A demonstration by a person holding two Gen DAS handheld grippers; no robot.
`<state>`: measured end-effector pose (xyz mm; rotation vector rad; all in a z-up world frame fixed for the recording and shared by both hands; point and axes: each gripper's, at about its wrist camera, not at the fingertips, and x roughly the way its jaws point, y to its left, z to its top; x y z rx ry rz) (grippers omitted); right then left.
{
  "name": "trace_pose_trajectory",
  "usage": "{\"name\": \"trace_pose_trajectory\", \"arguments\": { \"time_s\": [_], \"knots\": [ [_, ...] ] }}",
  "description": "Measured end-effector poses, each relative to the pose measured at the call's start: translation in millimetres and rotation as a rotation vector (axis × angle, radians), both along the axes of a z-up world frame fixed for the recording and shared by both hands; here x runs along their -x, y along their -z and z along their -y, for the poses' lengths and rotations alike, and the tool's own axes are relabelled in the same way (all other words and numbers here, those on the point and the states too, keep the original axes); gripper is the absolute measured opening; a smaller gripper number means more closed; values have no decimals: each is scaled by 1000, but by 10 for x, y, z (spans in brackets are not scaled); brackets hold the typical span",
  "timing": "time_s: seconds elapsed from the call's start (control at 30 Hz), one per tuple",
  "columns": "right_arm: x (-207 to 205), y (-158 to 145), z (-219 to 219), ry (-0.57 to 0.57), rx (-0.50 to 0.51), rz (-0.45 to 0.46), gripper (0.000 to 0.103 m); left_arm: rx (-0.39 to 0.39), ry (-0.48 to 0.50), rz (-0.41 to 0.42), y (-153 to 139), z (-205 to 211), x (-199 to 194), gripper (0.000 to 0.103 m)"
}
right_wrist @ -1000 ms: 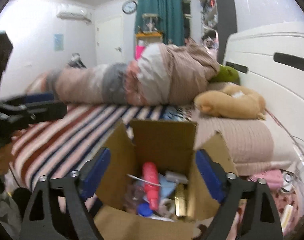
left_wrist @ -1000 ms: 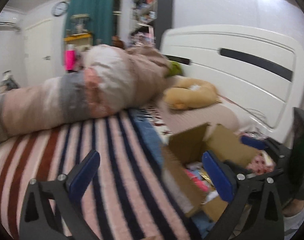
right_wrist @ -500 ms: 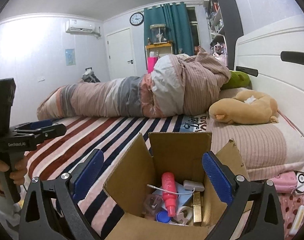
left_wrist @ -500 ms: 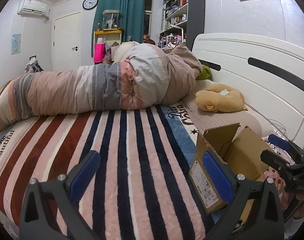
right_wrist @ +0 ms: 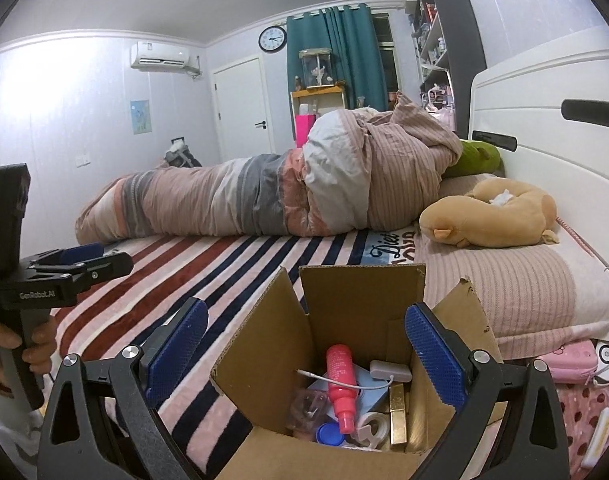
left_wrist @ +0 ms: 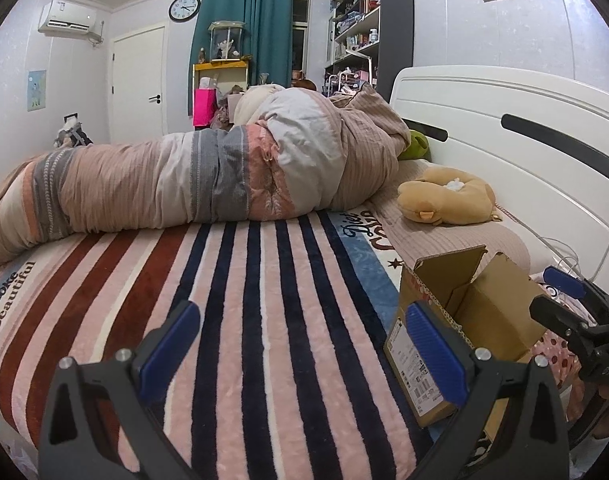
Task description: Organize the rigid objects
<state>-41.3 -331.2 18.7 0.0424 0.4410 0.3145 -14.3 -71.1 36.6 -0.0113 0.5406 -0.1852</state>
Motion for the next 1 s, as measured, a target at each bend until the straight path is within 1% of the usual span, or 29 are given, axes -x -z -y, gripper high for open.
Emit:
{"name": "trace_pose_trajectory", "arguments": {
  "time_s": [1.0],
  "knots": [
    [4,-20,13,-10,0,5,99,-3,-13,8,-3,-37,15,102]
  ]
}}
